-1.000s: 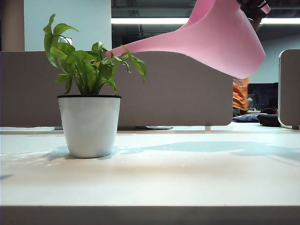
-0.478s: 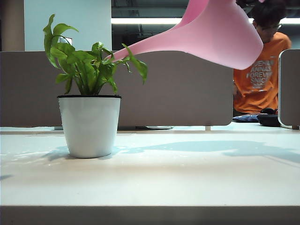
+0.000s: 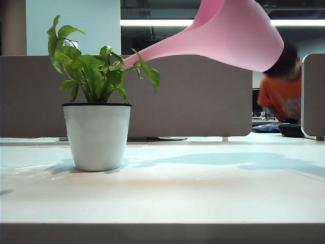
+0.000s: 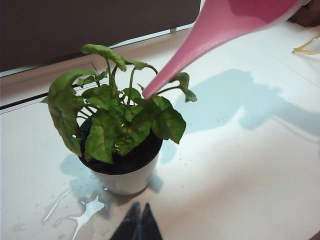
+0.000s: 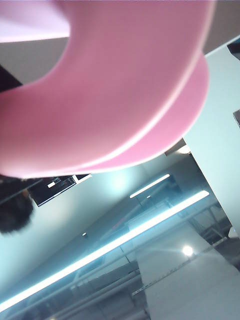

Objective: Pick up the watering can from the table, water the potted plant, and put the can back.

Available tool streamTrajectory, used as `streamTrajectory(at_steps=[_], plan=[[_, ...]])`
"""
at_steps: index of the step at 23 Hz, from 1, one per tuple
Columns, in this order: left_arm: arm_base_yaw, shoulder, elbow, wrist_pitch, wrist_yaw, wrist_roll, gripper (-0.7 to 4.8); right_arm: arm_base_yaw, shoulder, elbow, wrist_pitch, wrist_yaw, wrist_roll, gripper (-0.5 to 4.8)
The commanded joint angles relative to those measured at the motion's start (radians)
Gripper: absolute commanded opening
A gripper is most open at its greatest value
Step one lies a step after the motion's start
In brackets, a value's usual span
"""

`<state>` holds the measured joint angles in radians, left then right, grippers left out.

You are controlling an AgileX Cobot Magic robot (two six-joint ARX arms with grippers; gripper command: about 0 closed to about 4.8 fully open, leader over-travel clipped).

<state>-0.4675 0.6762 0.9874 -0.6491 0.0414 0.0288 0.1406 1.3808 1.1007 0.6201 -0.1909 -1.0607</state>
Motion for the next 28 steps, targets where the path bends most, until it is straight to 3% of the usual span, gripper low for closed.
streamTrajectory(at_steps=[1, 14, 17, 28], plan=[[0.000, -0.003, 0.007, -0.004, 0.004, 0.001, -0.05, 0.009, -0.013, 0.014, 0.061, 0.001, -0.018, 1.15], [0.000, -0.003, 0.007, -0.004, 0.004, 0.001, -0.05, 0.018, -0.013, 0.014, 0.034, 0.022, -0.016, 1.15], [0.000, -0.003, 0.007, -0.004, 0.004, 0.001, -0.05, 0.018, -0.013, 0.013, 0.022, 0.077, -0.002, 1.15], [0.000, -0.003, 0.007, 0.000, 0.004, 0.001, -0.05, 0.014, -0.007, 0.011, -0.099, 0.124, 0.289, 1.16]])
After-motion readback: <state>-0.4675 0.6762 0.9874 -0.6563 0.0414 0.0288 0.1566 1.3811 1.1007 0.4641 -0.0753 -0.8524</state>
